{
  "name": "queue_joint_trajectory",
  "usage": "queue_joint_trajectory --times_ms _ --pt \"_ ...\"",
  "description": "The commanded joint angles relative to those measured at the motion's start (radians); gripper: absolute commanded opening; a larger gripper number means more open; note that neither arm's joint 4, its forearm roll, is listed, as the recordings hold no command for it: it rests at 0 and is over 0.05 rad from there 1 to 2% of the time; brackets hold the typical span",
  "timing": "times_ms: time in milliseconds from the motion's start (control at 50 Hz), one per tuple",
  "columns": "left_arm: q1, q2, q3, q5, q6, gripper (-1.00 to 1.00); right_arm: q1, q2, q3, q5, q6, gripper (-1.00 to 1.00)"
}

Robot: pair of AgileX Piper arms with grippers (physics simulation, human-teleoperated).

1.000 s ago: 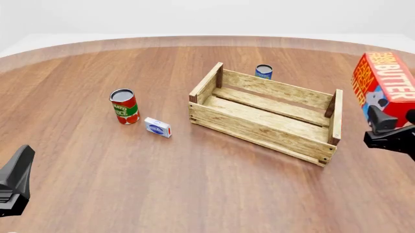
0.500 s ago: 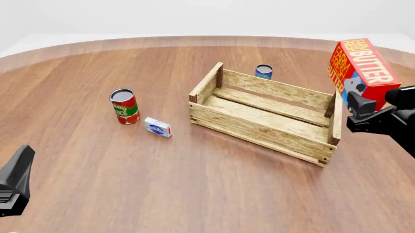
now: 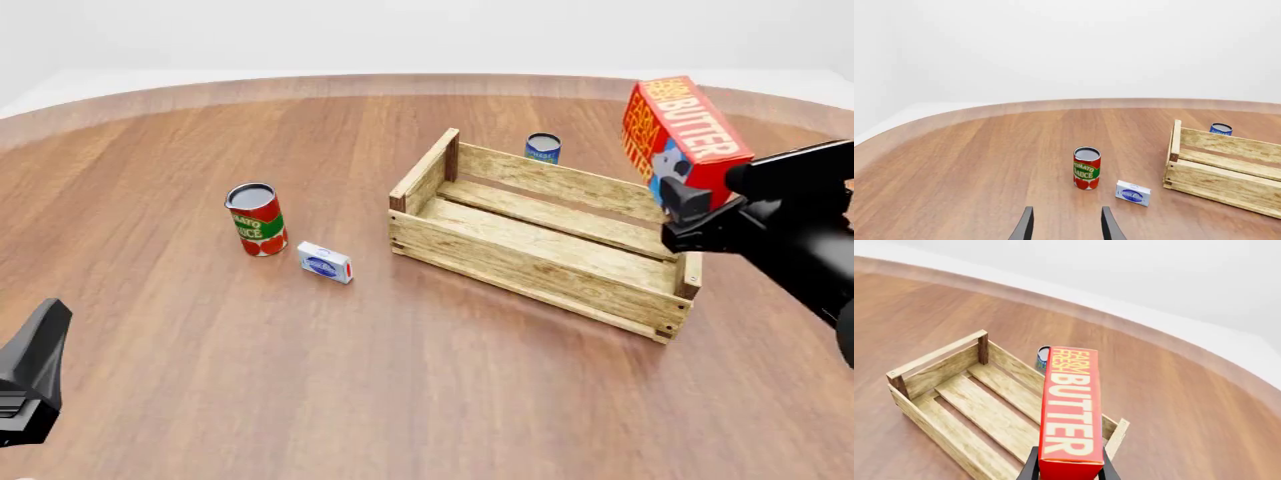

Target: Pick up the butter and put it in the tray.

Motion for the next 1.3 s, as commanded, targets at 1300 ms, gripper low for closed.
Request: queue_joint_trajectory --times_ms 1300 --pt "0.000 0.000 0.000 0.000 0.000 1.00 0.122 0.424 -0.196 -0.166 0.046 -1.00"
